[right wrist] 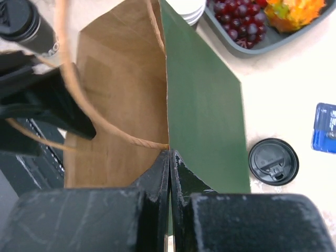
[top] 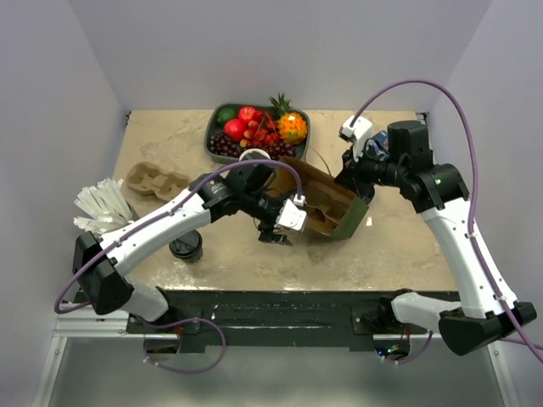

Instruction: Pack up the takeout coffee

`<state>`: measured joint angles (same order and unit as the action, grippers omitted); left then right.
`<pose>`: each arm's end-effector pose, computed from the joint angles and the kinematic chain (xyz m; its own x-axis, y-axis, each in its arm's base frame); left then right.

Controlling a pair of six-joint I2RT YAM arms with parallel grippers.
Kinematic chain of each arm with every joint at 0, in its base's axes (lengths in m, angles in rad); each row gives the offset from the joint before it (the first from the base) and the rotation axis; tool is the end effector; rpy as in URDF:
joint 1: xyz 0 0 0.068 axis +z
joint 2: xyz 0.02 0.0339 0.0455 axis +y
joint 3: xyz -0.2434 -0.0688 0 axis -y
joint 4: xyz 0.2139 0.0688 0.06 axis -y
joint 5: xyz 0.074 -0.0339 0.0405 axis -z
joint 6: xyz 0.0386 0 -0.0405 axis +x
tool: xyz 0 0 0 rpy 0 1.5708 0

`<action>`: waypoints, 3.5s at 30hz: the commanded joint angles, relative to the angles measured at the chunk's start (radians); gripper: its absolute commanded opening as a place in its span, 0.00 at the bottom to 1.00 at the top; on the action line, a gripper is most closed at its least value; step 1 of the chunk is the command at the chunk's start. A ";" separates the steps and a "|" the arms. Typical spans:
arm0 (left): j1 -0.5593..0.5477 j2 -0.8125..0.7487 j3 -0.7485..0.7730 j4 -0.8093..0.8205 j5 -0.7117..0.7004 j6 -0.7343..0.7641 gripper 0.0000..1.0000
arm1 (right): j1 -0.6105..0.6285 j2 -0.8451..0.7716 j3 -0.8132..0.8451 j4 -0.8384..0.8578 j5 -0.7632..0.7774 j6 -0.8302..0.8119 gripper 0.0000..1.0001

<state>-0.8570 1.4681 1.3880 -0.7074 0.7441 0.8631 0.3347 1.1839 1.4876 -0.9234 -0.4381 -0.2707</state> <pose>0.1670 -0.2328 0.3258 0.3587 0.4397 -0.8234 0.9174 -0.3287 0.2242 0.1864 0.0822 0.3969 -0.3618 -0.3822 -0.8503 -0.7476 0.6638 0.0197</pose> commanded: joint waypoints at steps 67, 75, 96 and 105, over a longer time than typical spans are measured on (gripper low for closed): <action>0.050 -0.042 0.221 0.091 -0.249 -0.027 0.93 | -0.143 0.111 0.120 -0.002 -0.051 0.211 0.52; 0.062 0.030 0.236 0.267 -0.173 -0.097 0.81 | -0.143 0.175 0.239 -0.020 0.059 0.154 0.34; 0.061 0.110 0.565 0.246 -0.129 -0.277 0.00 | -0.141 0.220 0.520 -0.025 0.076 0.011 0.00; 0.059 0.072 0.648 0.273 -0.176 -0.299 0.00 | -0.143 0.275 0.750 0.037 0.033 0.065 0.00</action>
<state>-0.7986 1.5772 1.9900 -0.4614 0.5823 0.5945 0.1951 1.4528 2.1643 -0.9455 -0.3553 -0.2310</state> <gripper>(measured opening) 0.029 0.014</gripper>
